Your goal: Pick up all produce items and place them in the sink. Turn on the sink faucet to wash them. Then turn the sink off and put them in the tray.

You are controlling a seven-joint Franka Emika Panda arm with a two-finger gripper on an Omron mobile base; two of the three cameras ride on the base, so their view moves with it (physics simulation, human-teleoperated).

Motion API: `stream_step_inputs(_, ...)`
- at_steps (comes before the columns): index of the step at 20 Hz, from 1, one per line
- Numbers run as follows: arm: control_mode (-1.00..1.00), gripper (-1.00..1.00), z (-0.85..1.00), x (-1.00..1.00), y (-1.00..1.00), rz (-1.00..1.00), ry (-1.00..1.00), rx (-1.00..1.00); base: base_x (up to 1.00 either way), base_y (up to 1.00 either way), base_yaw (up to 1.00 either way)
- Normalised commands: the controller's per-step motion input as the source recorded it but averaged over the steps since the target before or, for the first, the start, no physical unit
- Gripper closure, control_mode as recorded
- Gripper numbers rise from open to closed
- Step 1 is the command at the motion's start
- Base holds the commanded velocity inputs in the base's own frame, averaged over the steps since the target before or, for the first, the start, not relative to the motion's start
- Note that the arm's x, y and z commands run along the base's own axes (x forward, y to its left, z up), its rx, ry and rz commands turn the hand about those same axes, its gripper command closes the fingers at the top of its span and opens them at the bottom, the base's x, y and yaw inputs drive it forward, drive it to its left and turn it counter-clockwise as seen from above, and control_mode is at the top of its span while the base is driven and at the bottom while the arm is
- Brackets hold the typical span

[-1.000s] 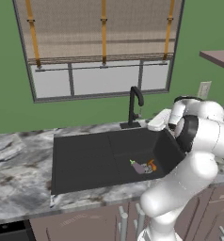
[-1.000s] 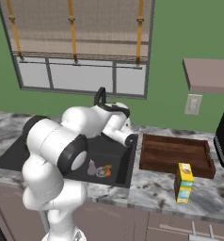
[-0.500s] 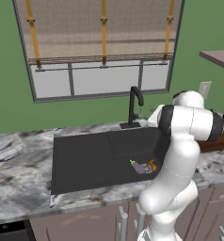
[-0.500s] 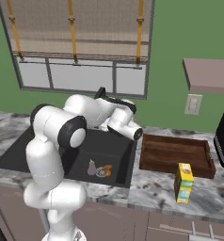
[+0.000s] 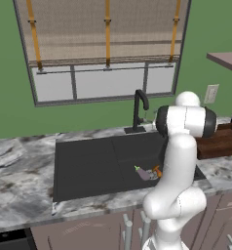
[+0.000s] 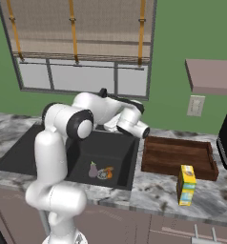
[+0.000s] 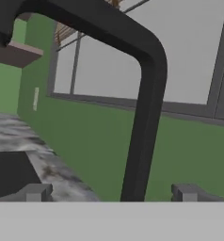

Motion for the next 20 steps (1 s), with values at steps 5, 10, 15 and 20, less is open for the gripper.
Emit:
stream_step_inputs(5,-1.00,-1.00,-0.11,0.32,0.00,0.08,-0.03,0.00,0.00,0.00,0.00)
stream_step_inputs(10,-1.00,-1.00,-0.12,0.32,0.00,0.08,-0.02,0.00,0.00,0.00,0.00)
stream_step_inputs(15,-1.00,-1.00,-0.16,0.32,0.00,0.07,-0.01,0.00,0.00,0.00,0.00)
stream_step_inputs(20,-1.00,-1.00,-0.18,0.33,0.01,0.05,0.00,0.00,0.00,0.00,0.00)
